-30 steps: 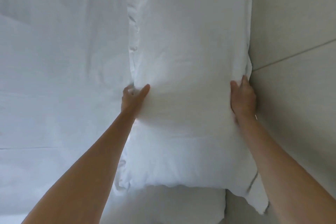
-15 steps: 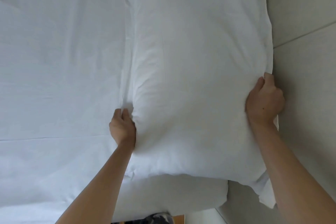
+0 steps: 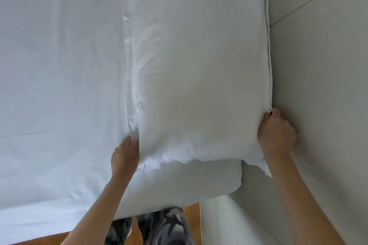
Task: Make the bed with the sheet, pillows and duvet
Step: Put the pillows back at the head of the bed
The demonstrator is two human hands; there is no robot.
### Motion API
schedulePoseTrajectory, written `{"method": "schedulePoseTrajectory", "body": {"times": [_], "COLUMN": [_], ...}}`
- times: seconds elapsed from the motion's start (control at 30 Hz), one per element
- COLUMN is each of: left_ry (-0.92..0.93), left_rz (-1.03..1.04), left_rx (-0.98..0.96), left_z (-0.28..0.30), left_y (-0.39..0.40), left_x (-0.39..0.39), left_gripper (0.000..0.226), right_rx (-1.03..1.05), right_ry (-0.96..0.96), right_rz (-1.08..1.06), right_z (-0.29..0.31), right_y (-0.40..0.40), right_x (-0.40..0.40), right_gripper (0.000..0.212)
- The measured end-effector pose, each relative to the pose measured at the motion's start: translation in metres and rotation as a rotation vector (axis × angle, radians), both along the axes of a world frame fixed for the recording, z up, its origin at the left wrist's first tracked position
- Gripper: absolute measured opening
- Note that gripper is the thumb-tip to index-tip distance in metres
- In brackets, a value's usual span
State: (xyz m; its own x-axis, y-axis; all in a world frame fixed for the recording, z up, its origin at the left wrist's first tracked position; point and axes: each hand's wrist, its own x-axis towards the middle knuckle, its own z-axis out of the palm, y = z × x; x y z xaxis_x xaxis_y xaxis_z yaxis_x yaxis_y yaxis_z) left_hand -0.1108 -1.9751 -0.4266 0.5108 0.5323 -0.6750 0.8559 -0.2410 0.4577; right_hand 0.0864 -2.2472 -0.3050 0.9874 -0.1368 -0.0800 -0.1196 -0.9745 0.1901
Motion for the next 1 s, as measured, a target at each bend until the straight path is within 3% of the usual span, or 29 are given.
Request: {"method": "schedulePoseTrajectory", "body": {"times": [0.23, 0.37, 0.53, 0.7, 0.87, 1.0], "left_ry": [-0.109, -0.11, -0.03, -0.023, -0.225, -0.513], "left_rz": [0.253, 0.16, -0.082, -0.061, 0.227, 0.206], "left_rx": [-0.089, 0.011, 0.093, 0.219, 0.248, 0.216], "left_z": [0.028, 0.017, 0.004, 0.006, 0.03, 0.056], "left_y": [-0.033, -0.007, 0.008, -0.011, -0.03, -0.02], "left_x": [-0.021, -0.052, -0.046, -0.056, -0.028, 0.049], "left_gripper": [0.034, 0.039, 0.037, 0.015, 0.041, 0.048], "right_rx": [0.124, 0.152, 0.053, -0.103, 0.039, 0.217], "right_ry": [-0.178, -0.254, -0.134, -0.041, -0.125, -0.202], "right_rz": [0.018, 0.076, 0.138, 0.203, 0.418, 0.662], "right_z": [0.023, 0.062, 0.082, 0.066, 0.048, 0.033], "right_y": [-0.001, -0.003, 0.0, -0.009, 0.012, 0.078], "right_x": [-0.014, -0.012, -0.003, -0.012, -0.013, 0.019], "right_gripper": [0.023, 0.027, 0.031, 0.022, 0.044, 0.048]}}
